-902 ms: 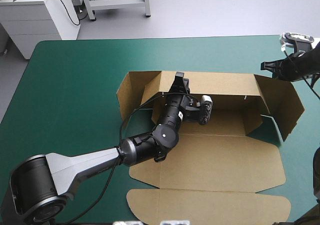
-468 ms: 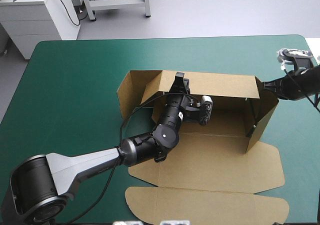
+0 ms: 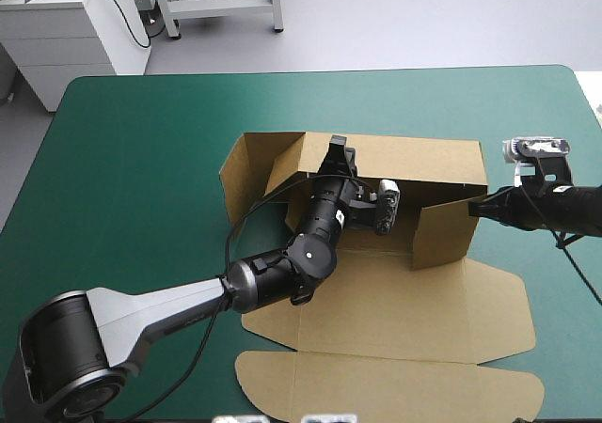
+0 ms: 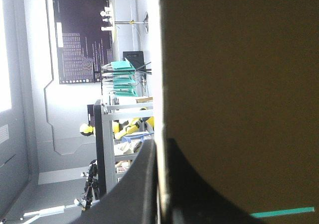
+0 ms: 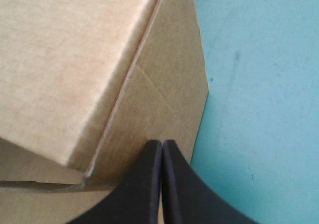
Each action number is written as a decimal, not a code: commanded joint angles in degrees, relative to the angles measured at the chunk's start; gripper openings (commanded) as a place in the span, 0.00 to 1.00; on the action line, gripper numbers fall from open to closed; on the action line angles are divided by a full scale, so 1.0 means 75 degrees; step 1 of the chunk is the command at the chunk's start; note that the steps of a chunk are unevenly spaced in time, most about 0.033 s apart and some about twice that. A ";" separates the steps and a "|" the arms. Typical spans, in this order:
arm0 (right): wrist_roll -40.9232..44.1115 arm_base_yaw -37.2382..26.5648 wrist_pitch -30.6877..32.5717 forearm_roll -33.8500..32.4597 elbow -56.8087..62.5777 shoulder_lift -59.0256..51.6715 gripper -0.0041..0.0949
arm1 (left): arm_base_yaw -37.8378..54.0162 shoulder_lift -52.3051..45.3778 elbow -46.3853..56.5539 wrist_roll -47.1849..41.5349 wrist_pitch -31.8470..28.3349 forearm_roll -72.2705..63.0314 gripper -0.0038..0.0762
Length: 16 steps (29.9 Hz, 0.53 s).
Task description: Fold the box
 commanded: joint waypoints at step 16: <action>-0.1677 -0.0024 -0.0672 0.0029 0.0462 -0.0799 0.41 | -0.0051 -0.0318 -0.0210 0.0045 0.0198 0.0239 0.04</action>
